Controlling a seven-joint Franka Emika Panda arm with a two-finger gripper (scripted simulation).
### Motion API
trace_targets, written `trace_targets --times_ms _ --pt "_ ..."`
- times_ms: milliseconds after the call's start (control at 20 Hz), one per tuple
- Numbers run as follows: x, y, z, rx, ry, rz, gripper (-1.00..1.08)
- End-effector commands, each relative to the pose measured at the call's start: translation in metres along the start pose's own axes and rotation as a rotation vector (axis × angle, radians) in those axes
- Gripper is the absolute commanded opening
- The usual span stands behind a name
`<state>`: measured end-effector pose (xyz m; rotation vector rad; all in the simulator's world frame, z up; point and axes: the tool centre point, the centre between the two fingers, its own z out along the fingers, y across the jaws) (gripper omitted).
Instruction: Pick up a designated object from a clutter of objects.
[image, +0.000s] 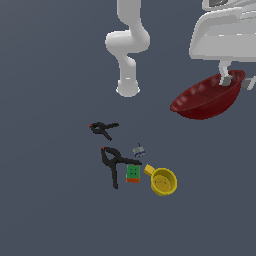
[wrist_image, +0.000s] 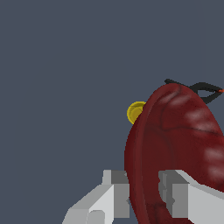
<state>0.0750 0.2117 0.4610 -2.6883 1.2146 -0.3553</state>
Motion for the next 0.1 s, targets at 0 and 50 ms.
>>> trace_targets --times_ms 0,50 --pt "0.0001 -0.0025 -0.0028 0.003 0.001 0.0 -1.0" --pt "0.0001 -0.0026 -0.0029 0.003 0.001 0.0 -1.0"
